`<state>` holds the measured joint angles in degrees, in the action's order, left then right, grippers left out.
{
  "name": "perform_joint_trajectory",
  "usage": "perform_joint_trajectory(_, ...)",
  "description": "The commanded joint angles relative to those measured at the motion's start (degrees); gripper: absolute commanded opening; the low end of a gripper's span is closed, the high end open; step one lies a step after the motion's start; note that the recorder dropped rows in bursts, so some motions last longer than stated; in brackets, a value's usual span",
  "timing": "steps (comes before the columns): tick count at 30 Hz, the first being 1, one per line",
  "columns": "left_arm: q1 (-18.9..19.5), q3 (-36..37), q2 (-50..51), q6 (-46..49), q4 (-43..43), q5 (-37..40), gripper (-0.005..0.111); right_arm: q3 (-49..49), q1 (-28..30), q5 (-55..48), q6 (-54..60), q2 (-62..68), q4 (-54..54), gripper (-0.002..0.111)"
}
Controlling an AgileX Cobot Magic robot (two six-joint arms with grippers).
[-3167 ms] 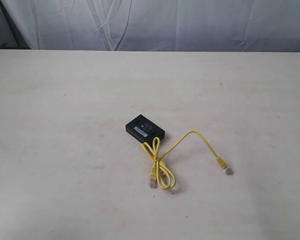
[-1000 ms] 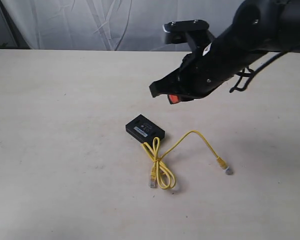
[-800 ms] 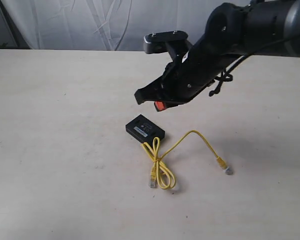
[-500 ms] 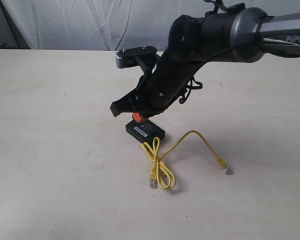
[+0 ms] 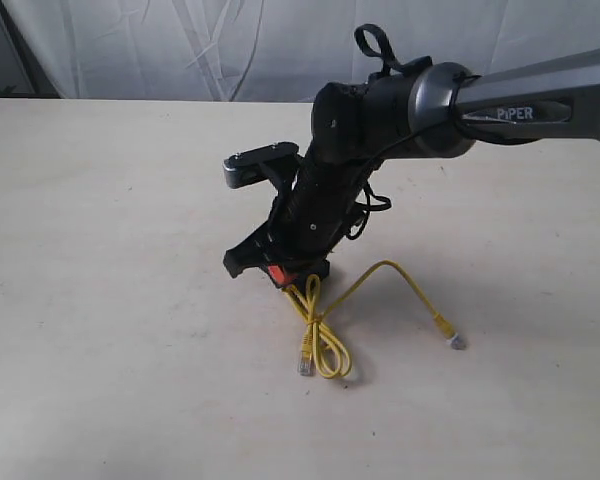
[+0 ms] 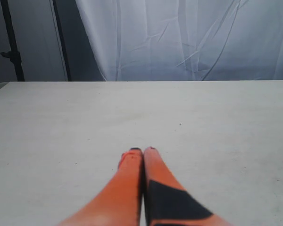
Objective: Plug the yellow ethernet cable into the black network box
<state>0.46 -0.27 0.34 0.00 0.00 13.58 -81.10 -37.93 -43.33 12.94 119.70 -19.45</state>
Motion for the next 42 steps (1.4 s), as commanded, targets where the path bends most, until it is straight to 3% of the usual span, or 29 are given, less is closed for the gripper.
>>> perform_joint_trajectory(1, 0.0, 0.3, -0.3, 0.0, 0.0, -0.4, 0.000, -0.3, -0.1, -0.6, 0.1, -0.1, 7.6, 0.000)
perform_joint_trajectory(12, 0.0, 0.3, -0.3, 0.0, 0.0, -0.4, 0.000, -0.3, -0.1, -2.4, -11.1, -0.1, 27.2, 0.000)
perform_joint_trajectory(18, 0.0, 0.3, -0.3, 0.0, 0.0, -0.4, 0.000, -0.3, -0.1, -2.4, -15.1, -0.3, 27.7, 0.000)
perform_joint_trajectory(26, 0.0, 0.3, -0.3, 0.0, 0.0, -0.4, 0.000, -0.3, -0.1, 3.0, -15.7, -3.5, 20.3, 0.000)
perform_joint_trajectory(36, 0.0, 0.3, -0.3, 0.0, 0.0, -0.4, 0.000, -0.3, -0.7, 11.9, -7.1, -1.1, -1.1, 0.000)
perform_joint_trajectory(42, 0.0, 0.3, -0.3, 0.0, 0.0, -0.4, 0.000, -0.3, -0.9, 14.3, -7.1, 1.3, -6.9, 0.000)
